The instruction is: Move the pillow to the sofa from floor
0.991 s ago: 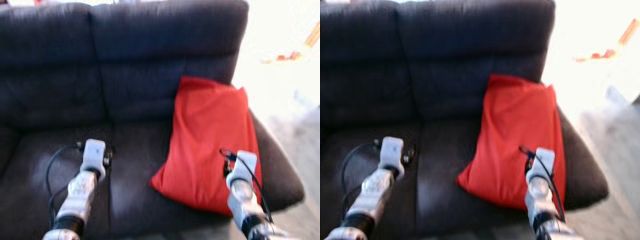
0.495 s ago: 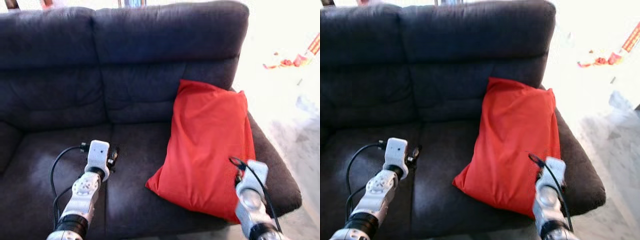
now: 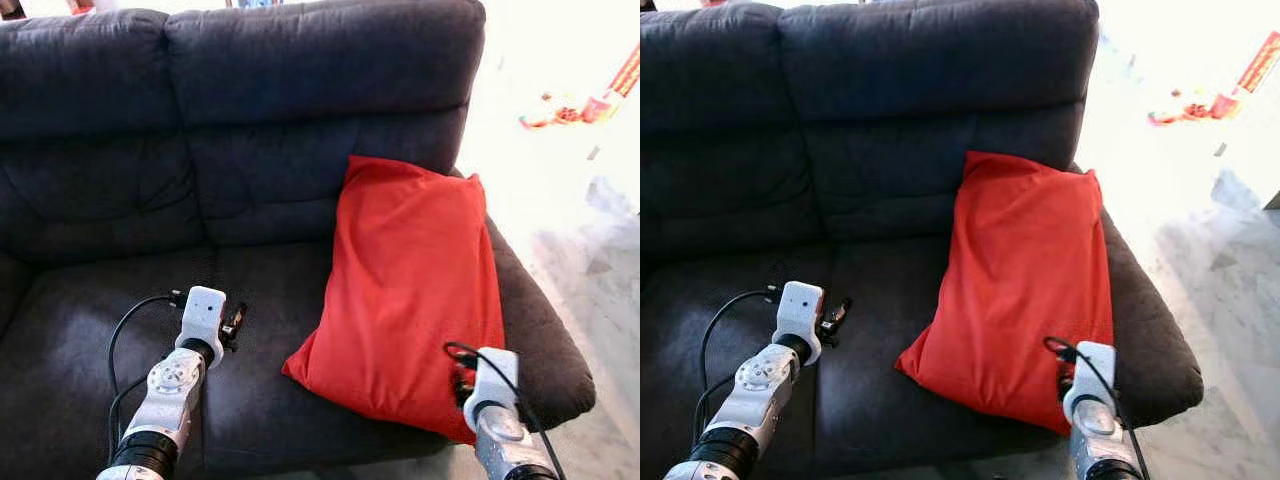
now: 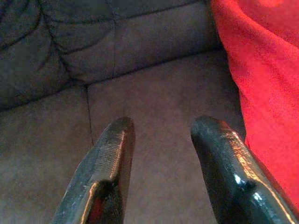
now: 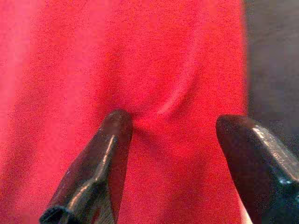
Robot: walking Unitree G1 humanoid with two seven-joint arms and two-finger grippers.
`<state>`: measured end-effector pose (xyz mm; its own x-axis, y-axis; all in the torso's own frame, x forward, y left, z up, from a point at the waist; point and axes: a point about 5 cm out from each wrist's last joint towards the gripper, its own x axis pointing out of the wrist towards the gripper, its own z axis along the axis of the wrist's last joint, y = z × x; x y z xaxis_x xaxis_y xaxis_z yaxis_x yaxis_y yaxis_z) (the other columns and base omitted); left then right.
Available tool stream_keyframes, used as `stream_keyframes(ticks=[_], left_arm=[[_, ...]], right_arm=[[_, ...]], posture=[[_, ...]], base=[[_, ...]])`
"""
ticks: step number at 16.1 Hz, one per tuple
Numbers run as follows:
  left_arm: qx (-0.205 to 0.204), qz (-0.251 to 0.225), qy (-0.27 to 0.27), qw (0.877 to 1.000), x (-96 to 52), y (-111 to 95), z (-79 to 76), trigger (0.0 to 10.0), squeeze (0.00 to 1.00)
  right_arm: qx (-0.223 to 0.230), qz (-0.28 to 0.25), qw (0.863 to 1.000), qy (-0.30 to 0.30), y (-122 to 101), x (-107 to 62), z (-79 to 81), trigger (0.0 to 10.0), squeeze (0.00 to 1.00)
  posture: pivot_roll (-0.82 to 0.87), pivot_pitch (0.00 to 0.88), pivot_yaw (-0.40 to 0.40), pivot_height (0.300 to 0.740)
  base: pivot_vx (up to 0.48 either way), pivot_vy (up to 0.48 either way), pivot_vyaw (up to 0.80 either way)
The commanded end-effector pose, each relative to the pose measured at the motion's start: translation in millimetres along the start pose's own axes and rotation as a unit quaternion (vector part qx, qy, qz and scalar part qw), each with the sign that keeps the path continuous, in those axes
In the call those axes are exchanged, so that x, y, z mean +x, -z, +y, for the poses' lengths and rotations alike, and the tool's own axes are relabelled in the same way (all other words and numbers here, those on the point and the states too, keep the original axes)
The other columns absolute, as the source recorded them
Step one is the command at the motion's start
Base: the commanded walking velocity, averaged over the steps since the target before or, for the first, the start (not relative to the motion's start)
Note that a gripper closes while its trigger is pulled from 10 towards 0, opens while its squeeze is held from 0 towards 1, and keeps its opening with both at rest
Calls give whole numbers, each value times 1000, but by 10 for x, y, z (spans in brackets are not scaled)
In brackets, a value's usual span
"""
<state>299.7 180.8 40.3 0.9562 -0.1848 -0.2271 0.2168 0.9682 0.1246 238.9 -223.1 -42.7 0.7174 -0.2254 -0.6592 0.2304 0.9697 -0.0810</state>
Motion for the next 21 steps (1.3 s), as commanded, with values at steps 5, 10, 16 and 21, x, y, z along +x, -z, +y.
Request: stream_keyframes(ticks=[5,10,16,21], left_arm=[[10,19,32,999,-48,66,-25,10000,0],[17,31,49,998,-61,109,-49,10000,0],[30,32,61,997,-48,85,-56,10000,0],[33,34,66,997,-49,94,-71,10000,0]], right_arm=[[-47,24,998,-39,88,-29,-212,10000,0],[-43,45,998,12,205,-62,-349,10000,0],[-34,50,997,-44,253,-60,-56,10000,0],[-48,49,996,-56,260,-63,12,0,0]], posture=[[63,97,36,740],[71,88,47,740],[77,69,51,740],[76,54,52,740]], base=[[0,0,0],[0,0,0],[0,0,0],[0,0,0]])
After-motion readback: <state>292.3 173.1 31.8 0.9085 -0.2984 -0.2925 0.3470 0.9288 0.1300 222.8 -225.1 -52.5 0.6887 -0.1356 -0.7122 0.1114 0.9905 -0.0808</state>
